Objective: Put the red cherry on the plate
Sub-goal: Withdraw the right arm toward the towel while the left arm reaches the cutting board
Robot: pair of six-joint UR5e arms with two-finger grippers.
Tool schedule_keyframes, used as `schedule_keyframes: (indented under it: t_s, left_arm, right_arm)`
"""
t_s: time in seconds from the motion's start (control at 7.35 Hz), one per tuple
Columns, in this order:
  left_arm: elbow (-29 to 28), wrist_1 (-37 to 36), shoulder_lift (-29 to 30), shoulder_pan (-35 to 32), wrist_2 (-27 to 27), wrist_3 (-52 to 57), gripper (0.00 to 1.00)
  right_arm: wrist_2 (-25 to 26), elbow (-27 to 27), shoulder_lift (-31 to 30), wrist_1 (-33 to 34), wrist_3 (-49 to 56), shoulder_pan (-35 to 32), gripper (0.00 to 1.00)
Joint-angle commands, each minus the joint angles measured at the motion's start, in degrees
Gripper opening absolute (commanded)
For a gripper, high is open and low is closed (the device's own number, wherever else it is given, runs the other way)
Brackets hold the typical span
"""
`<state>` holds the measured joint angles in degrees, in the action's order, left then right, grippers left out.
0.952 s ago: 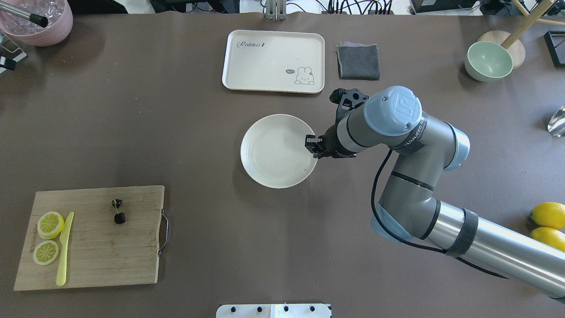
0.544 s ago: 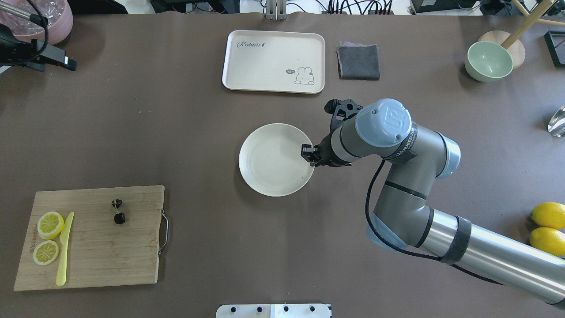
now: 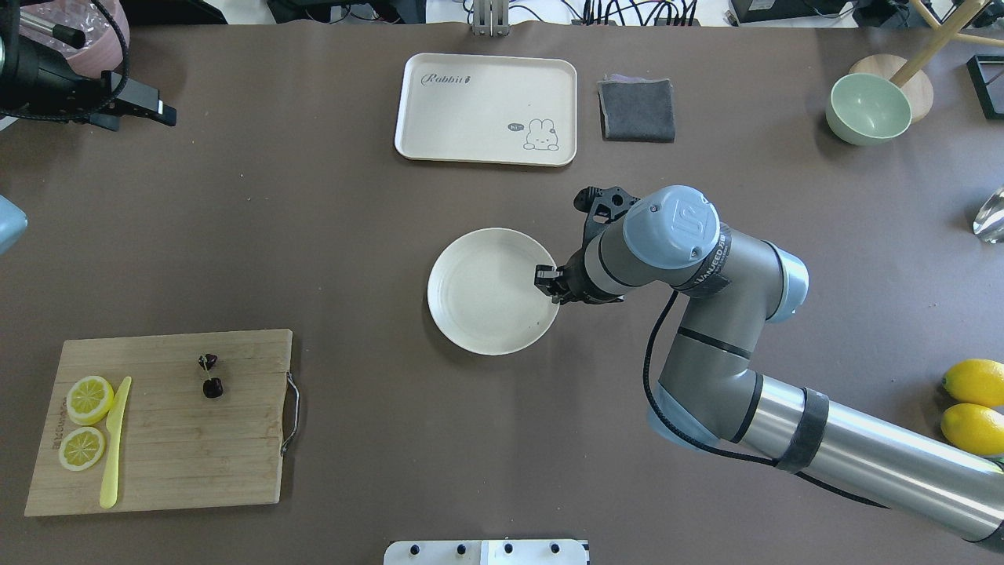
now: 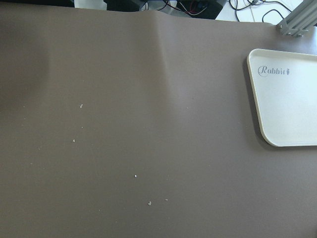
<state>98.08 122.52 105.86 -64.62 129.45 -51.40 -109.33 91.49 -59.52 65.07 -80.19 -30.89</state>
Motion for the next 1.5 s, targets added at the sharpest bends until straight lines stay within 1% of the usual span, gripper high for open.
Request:
schedule_keyframes:
  t_s: [0.0,0.14,0.27,0.41,0.54,0.68,0.82,0.95,1.09,1.22,1.36]
  left_arm:
    - [1.7,-0.1,-0.1,3.9,-3.5,-6.5,0.97]
    - [4.5,-0.2,-2.4,9.0,-9.1,-9.9,0.97]
    - [9.2,-5.2,-4.7,13.3,-14.8,-11.0,0.97]
    - [17.3,-18.8,-5.0,17.9,-21.6,-12.0,0.97]
    - [24.0,-30.6,-4.9,22.8,-27.7,-12.6,0.97]
    - [25.0,-31.5,-5.4,26.5,-30.5,-17.7,0.97]
    - [24.9,-31.4,-6.8,30.6,-34.5,-21.0,0.97]
    - [24.4,-30.8,-7.9,33.3,-35.9,-24.2,0.97]
    - [24.3,-27.6,-10.6,35.5,-37.7,-27.2,0.97]
    - [24.2,-23.2,-15.0,37.4,-39.7,-28.9,0.97]
    - [23.0,-17.1,-19.2,38.2,-39.9,-29.6,0.97]
  right_arm:
    - [0.4,0.2,1.1,0.0,-1.7,0.2,1.0]
    - [0.3,0.6,1.3,0.1,-1.8,-1.0,1.0]
    - [-0.9,1.3,1.2,0.6,-1.2,-3.5,1.0]
    - [-2.9,1.8,0.7,0.7,-1.0,-6.3,1.0]
    - [-4.7,2.3,0.0,0.8,-0.6,-8.9,1.0]
    - [-6.6,2.3,-1.2,0.8,2.0,-11.4,1.0]
    - [-8.8,2.3,-2.5,0.8,5.4,-14.2,1.0]
    - [-10.1,2.2,-3.6,0.8,7.2,-16.3,1.0]
    - [-10.4,1.9,-3.7,0.8,7.9,-17.2,1.0]
    - [-10.3,1.6,-3.7,0.9,8.3,-18.0,1.0]
    - [-10.3,1.6,-4.2,0.9,9.2,-18.6,1.0]
